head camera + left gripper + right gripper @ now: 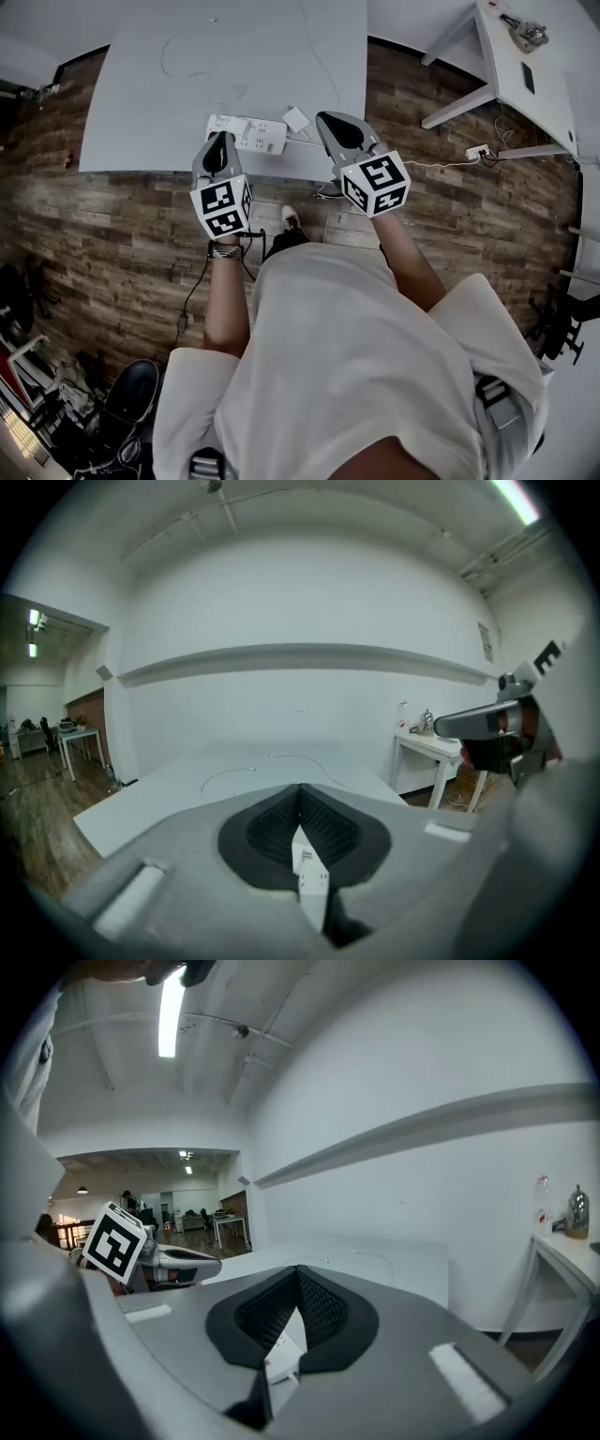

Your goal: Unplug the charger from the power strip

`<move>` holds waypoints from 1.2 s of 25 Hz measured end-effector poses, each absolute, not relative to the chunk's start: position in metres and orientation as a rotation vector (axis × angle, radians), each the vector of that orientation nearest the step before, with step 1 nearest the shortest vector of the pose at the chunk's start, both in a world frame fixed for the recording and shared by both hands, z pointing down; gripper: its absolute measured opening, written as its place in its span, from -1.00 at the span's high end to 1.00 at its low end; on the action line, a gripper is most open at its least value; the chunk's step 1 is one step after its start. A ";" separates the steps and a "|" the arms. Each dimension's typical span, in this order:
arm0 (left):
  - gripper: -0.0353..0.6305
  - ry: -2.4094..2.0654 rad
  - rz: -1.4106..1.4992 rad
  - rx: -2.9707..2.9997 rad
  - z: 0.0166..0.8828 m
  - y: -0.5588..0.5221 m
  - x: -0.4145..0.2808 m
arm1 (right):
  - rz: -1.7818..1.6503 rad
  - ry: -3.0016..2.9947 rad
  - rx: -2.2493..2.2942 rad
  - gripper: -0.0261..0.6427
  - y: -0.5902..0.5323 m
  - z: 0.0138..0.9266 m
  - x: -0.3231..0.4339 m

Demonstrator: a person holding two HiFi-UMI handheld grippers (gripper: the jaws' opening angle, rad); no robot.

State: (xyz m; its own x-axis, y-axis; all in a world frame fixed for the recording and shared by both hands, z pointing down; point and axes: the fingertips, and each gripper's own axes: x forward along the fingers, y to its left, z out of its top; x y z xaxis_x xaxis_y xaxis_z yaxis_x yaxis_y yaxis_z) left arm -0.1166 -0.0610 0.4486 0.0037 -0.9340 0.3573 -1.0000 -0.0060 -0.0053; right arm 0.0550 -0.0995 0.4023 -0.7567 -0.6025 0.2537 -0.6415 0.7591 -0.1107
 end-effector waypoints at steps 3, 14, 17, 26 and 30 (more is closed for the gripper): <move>0.88 -2.064 0.368 2.099 0.422 -0.052 -0.095 | 0.155 -2.783 0.957 0.92 -0.084 0.377 0.066; 0.88 -2.209 0.316 2.289 0.328 -0.040 -0.059 | -0.079 -2.863 0.958 0.92 -0.067 0.307 0.080; 0.88 -2.222 0.310 2.284 0.322 -0.038 -0.059 | -0.084 -2.867 0.954 0.92 -0.065 0.303 0.080; 0.88 -2.234 0.319 2.294 0.312 -0.030 -0.048 | -0.097 -2.892 0.983 0.92 -0.057 0.290 0.092; 0.88 -2.239 0.317 2.278 0.311 -0.025 -0.051 | -0.096 -2.903 0.995 0.92 -0.055 0.286 0.092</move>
State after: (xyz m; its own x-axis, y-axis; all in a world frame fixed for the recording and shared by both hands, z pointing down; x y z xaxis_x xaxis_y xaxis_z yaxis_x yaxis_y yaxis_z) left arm -0.0505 -0.0252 0.3107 0.0085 -0.9957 0.0925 -0.9823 -0.0256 -0.1858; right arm 0.0919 -0.0551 0.2862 -0.7877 -0.6143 0.0467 -0.6099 0.7883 0.0819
